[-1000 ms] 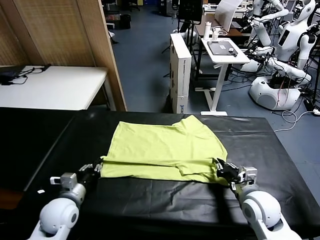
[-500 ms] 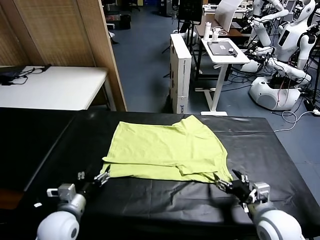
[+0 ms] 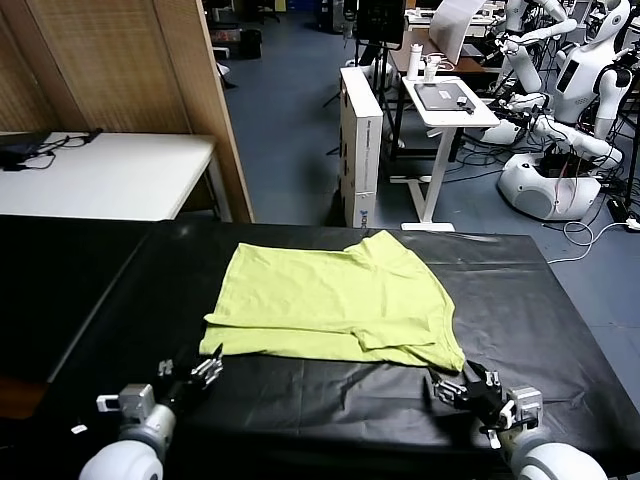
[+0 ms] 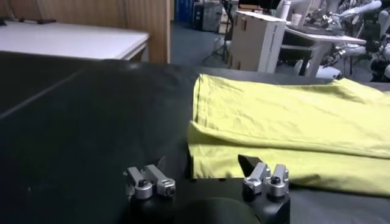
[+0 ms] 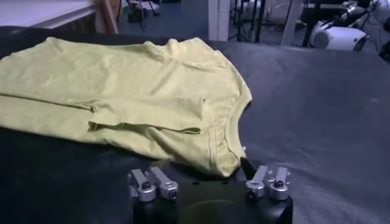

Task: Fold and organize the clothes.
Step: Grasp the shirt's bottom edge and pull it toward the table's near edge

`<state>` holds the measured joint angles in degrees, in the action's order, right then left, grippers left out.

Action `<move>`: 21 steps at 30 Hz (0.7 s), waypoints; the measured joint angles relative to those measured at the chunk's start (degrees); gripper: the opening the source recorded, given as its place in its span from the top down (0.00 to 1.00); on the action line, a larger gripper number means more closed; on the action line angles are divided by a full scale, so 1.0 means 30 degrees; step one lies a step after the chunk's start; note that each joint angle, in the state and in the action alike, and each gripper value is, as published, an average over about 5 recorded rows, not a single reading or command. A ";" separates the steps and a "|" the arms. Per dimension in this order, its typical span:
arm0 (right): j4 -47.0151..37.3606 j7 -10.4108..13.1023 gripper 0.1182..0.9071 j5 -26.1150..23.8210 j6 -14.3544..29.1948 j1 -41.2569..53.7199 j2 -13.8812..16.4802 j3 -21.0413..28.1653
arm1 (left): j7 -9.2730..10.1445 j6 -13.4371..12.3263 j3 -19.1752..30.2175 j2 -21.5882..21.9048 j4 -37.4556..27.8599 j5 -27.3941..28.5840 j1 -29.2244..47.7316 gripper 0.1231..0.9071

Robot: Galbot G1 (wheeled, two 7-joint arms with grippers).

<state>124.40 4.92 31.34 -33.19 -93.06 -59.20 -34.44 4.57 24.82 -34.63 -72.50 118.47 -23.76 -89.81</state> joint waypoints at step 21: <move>0.3194 0.1713 0.97 0.2742 -0.3001 -0.2965 0.1023 -0.1898 | 0.0040 -0.0360 -0.0926 0.1305 0.1453 0.0942 -0.2279 0.97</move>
<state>133.98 10.06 39.56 -42.19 -101.95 -56.13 -40.14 4.69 23.74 -37.41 -68.58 122.83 -20.93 -96.64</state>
